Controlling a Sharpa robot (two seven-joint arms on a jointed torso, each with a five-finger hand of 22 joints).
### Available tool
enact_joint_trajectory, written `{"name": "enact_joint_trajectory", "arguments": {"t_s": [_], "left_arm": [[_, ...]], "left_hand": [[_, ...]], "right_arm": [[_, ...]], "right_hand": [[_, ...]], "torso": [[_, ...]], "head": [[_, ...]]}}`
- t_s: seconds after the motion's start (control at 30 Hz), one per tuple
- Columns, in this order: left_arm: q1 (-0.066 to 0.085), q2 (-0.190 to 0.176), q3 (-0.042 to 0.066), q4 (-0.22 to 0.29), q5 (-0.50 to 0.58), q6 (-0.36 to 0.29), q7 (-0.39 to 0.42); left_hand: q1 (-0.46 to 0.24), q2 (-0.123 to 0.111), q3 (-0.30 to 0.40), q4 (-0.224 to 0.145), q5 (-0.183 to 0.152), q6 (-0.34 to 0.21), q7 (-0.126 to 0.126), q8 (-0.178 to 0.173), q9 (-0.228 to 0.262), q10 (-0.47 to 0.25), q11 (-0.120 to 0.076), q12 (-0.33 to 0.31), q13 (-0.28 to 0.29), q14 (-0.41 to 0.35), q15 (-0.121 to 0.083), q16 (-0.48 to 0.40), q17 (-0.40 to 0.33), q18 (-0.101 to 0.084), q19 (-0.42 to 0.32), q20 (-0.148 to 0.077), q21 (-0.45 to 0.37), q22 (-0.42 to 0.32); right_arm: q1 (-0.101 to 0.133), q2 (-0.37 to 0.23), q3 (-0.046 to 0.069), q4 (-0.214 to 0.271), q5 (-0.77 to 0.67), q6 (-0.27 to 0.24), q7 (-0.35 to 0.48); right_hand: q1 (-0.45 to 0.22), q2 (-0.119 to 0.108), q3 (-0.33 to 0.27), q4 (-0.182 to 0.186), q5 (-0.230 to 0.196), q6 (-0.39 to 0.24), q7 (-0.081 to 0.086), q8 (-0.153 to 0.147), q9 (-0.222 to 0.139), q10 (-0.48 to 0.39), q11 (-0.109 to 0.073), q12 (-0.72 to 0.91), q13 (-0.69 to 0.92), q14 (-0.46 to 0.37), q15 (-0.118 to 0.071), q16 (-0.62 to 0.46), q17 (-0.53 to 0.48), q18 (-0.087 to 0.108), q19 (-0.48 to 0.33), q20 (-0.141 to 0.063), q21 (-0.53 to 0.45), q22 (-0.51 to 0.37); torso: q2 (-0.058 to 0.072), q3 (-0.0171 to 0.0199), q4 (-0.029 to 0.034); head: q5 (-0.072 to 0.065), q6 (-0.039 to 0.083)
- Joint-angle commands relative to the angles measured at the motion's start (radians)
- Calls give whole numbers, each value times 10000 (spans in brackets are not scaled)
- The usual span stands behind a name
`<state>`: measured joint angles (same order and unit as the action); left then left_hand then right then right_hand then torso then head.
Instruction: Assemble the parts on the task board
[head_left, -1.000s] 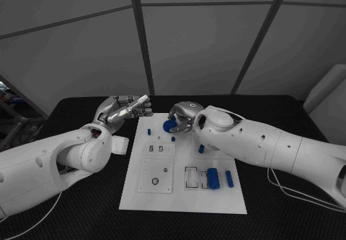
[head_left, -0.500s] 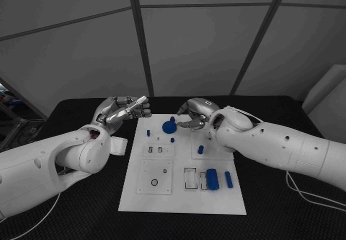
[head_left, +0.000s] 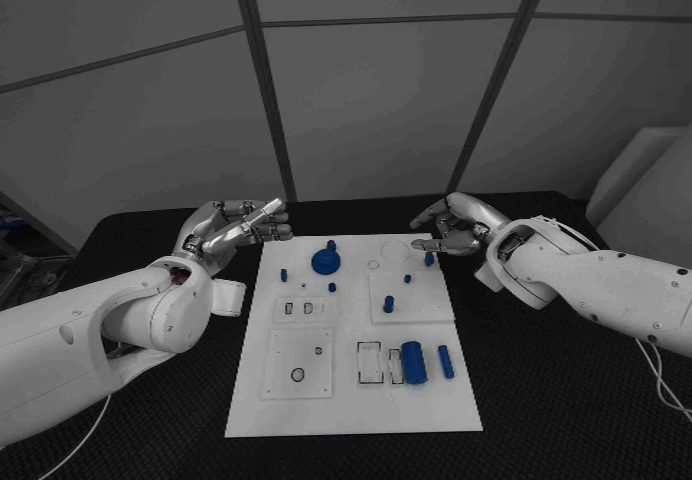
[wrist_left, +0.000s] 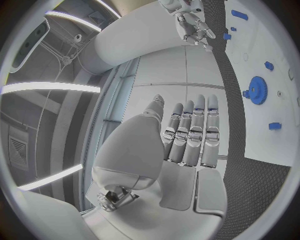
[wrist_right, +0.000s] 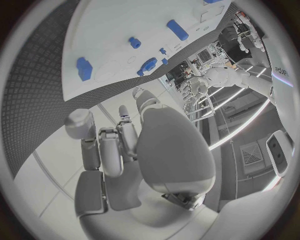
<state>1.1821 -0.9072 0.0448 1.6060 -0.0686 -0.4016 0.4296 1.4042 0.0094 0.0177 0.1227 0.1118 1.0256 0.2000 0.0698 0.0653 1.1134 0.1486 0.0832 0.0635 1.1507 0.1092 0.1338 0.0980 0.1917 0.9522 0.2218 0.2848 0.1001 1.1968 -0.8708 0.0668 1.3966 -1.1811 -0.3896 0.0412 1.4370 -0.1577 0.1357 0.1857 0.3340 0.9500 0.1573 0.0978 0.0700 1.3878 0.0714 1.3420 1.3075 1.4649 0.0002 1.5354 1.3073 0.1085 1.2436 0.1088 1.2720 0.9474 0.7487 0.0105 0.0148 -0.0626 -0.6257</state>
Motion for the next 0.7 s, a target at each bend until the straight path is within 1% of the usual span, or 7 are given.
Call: {"name": "enact_joint_trajectory", "arguments": {"t_s": [0.03, 0.07, 0.13, 0.2, 0.37, 0.43, 0.7], "left_arm": [[7, 43, 7, -46, 44, 165, 61], [6, 54, 6, -61, 46, 169, 60], [3, 73, 6, -82, 48, 176, 57], [-2, 91, 5, -100, 49, 186, 56], [-16, 124, 4, -149, 51, 198, 55], [-20, 134, 4, -169, 51, 200, 55], [-25, 154, 3, -215, 51, 202, 60]], "left_hand": [[-1, -8, 1, -38, -36, 8, 49, -69, -13, 11, 32, -40, 9, 47, -6, -59, 10, -79, 44, 0, -57, -16], [-1, -8, 1, -38, -36, 8, 49, -69, -13, 11, 32, -40, 9, 47, -6, -59, 10, -79, 44, 0, -57, -16], [-1, -8, 1, -38, -36, 8, 49, -69, -13, 11, 32, -40, 9, 47, -6, -59, 10, -79, 44, 0, -57, -16], [-1, -8, 1, -38, -36, 8, 49, -69, -13, 11, 32, -40, 9, 47, -6, -59, 10, -79, 44, 0, -57, -16], [-1, -8, 1, -38, -36, 8, 49, -69, -13, 11, 32, -40, 9, 47, -6, -59, 10, -79, 44, 0, -57, -16], [-4, -9, 0, -42, -36, 12, 45, -67, -12, 18, 29, -42, 10, 50, -6, -64, 12, -79, 47, 0, -60, -19], [-6, -10, -1, -44, -36, 14, 42, -65, -11, 22, 28, -44, 11, 51, -6, -67, 13, -79, 48, 0, -63, -21]], "right_arm": [[7, -172, 1, -84, 949, 283, 597], [6, -210, 1, -121, 967, 295, 594], [1, -271, -1, -221, 999, 337, 571], [-8, -297, -2, -322, 1003, 395, 544], [-69, -313, -4, -504, 791, 570, 458], [-150, -338, -4, -539, 649, 659, 412], [-504, -304, -4, -654, 360, 836, 324]], "right_hand": [[136, 4, 2, -94, 68, -45, 29, -86, -24, -103, 10, -60, -28, 821, -18, -35, 1706, 116, -70, -32, -61, -26], [157, 10, -9, -114, 70, -82, 35, -112, -29, -104, 15, -64, -33, 823, -15, -34, 1712, 115, -67, -31, -67, -29], [182, 9, -37, -144, 72, -162, 52, -164, -39, -120, 28, -85, -54, 826, -7, -34, 1717, 118, -76, -27, -89, -60], [193, 10, -55, -159, 74, -205, 64, -191, -42, -130, 38, -98, -69, 828, -1, -34, 1720, 119, -77, -23, -97, -71], [215, 3, -93, -188, 90, -276, 82, -233, -44, -149, 55, -118, -90, 839, 12, -19, 1759, 121, -79, -13, -113, -91], [217, 2, -96, -190, 95, -280, 83, -236, -44, -149, 55, -117, -89, 841, 13, -16, 1765, 121, -78, -12, -114, -90], [237, -2, -107, -208, 121, -295, 87, -243, -42, -134, 58, -98, -68, 851, 18, 0, 1804, 116, -63, -9, -104, -69]], "torso": [[9, 48, -38], [3, 57, -38], [5, 34, -9], [10, 50, 2], [1, 52, 6], [10, 32, 11], [15, 49, -8]], "head": [[-119, 27], [-139, 16], [-184, 2], [-209, -3], [-187, -45], [-217, -60], [-174, -113]]}}
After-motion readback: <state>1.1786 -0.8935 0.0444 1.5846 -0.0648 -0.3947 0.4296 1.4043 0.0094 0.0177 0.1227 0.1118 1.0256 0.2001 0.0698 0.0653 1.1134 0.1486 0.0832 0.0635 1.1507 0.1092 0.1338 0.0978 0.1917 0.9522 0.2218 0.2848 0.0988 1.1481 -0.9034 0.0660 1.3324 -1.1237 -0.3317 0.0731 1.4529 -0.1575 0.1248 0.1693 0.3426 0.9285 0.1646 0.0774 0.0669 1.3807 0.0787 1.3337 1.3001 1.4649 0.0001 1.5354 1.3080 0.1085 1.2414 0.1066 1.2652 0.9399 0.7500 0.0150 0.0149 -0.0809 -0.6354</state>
